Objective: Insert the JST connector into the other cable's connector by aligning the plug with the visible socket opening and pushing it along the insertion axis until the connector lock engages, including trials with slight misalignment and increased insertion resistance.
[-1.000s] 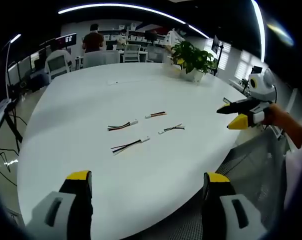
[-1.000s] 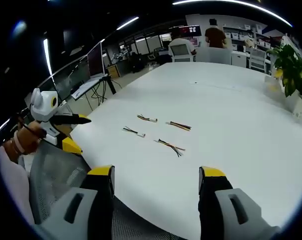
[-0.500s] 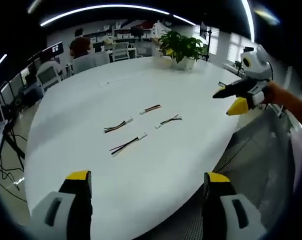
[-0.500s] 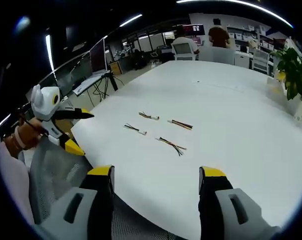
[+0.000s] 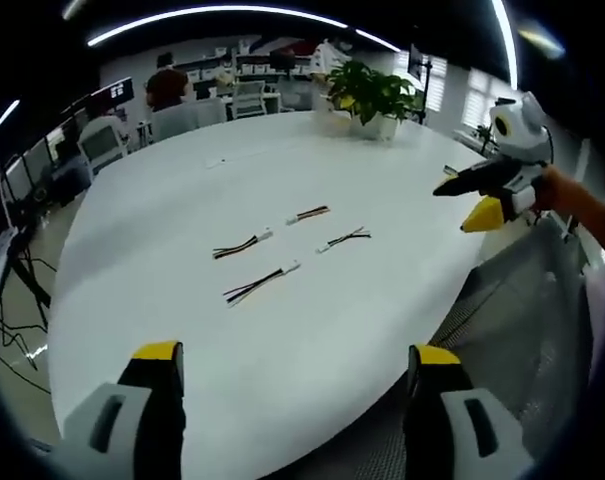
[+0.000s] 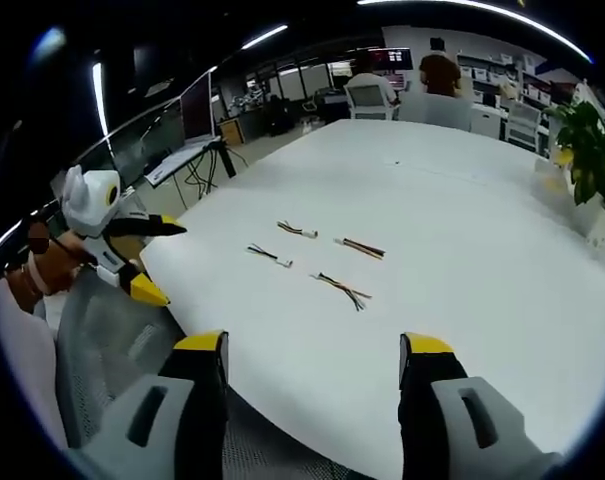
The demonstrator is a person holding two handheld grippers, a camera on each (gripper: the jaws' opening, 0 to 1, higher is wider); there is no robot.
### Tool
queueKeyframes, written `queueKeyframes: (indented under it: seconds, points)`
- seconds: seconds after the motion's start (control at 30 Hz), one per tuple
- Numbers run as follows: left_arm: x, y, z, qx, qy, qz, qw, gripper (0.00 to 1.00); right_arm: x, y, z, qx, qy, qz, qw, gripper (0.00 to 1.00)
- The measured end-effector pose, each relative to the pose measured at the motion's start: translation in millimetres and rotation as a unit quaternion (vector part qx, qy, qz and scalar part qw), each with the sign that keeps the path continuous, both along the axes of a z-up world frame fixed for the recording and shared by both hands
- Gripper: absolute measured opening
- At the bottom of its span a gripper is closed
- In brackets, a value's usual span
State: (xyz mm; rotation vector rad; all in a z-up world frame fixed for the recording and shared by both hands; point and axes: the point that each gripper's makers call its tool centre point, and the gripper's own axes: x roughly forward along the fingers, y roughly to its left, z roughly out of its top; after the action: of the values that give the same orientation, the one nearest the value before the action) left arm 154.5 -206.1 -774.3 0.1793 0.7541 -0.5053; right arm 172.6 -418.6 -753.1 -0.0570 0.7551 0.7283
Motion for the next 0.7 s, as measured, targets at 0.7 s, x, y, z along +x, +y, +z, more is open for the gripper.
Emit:
queueKeyframes:
  seconds: [0.7]
  points:
    - [11.9, 7, 12.1, -0.040, -0.013, 0.028, 0.9987, 0.89, 9, 2, 4.9, -0.011, -0.017, 0.013, 0.9997, 0.64]
